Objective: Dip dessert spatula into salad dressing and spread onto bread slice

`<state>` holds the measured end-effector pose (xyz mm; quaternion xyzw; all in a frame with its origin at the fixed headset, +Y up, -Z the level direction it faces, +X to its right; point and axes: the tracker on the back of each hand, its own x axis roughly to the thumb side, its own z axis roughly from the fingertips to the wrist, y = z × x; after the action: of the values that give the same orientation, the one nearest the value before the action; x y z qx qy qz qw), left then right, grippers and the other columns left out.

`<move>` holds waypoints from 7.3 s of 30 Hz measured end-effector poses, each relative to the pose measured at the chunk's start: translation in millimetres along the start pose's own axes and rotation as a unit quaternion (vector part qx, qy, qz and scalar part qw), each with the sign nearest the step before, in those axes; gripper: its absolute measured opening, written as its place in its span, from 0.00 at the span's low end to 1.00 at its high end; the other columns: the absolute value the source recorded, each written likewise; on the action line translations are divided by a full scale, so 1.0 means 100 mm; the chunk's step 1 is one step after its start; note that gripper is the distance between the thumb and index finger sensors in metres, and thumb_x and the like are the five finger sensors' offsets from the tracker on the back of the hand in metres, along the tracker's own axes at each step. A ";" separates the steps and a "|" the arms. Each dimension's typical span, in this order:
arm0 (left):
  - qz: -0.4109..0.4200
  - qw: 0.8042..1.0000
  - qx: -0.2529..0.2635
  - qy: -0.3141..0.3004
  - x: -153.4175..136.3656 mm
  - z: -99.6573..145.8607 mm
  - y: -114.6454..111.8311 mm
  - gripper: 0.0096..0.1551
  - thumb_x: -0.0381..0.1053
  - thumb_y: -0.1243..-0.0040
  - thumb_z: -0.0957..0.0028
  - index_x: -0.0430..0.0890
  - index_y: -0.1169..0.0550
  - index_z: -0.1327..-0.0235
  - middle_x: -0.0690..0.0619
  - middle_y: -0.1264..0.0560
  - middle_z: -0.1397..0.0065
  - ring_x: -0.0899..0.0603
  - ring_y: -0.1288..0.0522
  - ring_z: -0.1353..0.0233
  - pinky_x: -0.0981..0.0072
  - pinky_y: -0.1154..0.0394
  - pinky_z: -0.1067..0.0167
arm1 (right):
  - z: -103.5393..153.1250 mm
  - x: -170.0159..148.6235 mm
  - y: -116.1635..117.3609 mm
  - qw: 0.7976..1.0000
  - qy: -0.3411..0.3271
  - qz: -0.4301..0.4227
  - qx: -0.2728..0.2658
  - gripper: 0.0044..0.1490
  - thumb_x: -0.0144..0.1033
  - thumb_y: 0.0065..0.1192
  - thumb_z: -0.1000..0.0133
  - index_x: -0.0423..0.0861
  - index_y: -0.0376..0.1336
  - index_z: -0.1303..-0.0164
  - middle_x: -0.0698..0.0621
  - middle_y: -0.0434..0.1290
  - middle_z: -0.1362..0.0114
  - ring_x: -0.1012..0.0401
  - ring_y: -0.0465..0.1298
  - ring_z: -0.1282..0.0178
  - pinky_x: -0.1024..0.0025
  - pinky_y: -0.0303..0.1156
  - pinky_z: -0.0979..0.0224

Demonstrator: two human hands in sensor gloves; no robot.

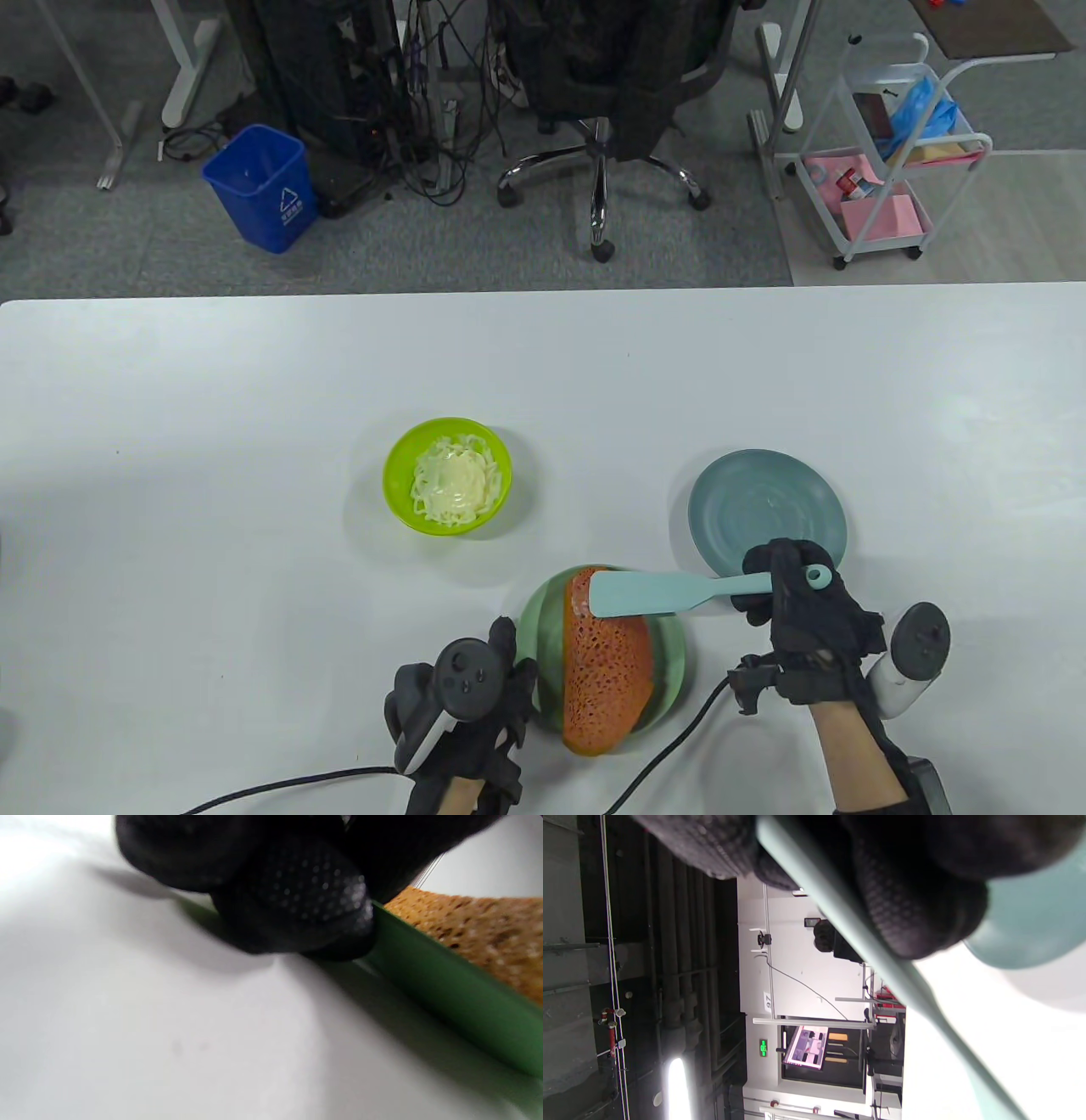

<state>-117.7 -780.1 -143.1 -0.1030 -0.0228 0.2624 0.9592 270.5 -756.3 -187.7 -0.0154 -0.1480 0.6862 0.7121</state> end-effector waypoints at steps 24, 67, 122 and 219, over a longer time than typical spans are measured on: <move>-0.001 1.000 0.000 0.002 0.00 0.00 0.00 0.36 0.57 0.34 0.39 0.38 0.28 0.26 0.58 0.13 0.58 0.55 0.12 0.68 0.69 0.14 0.68 | 0.04 -0.09 -0.21 0.998 0.031 -0.050 -0.031 0.22 0.48 0.66 0.39 0.43 0.68 0.47 0.38 0.76 0.46 0.43 0.86 0.68 0.62 0.84 0.68; -0.002 1.000 0.000 0.003 -0.01 0.00 -0.01 0.35 0.56 0.34 0.39 0.38 0.28 0.26 0.59 0.13 0.58 0.55 0.12 0.68 0.69 0.14 0.67 | 0.15 0.31 -0.10 0.996 -0.064 0.067 -0.001 0.22 0.47 0.62 0.40 0.42 0.65 0.48 0.39 0.74 0.46 0.43 0.83 0.67 0.59 0.80 0.68; -0.004 1.000 0.001 0.005 -0.01 0.01 -0.02 0.35 0.57 0.35 0.38 0.38 0.29 0.25 0.59 0.13 0.57 0.55 0.12 0.67 0.70 0.14 0.67 | 0.21 0.36 -0.04 0.994 -0.054 0.084 0.031 0.21 0.42 0.63 0.38 0.39 0.64 0.45 0.37 0.72 0.44 0.43 0.84 0.65 0.59 0.81 0.67; 0.009 1.000 -0.009 0.007 -0.05 0.01 -0.01 0.34 0.57 0.36 0.38 0.39 0.28 0.26 0.60 0.14 0.56 0.56 0.12 0.66 0.69 0.14 0.65 | 0.45 0.34 0.25 0.996 -0.035 0.058 0.061 0.22 0.44 0.67 0.39 0.41 0.65 0.45 0.35 0.74 0.45 0.43 0.86 0.66 0.62 0.86 0.68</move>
<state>-121.2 -783.3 -142.1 -0.1136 -0.0178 0.2698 0.9560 236.6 -729.9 -143.6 0.0433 -0.1295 0.7339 0.6654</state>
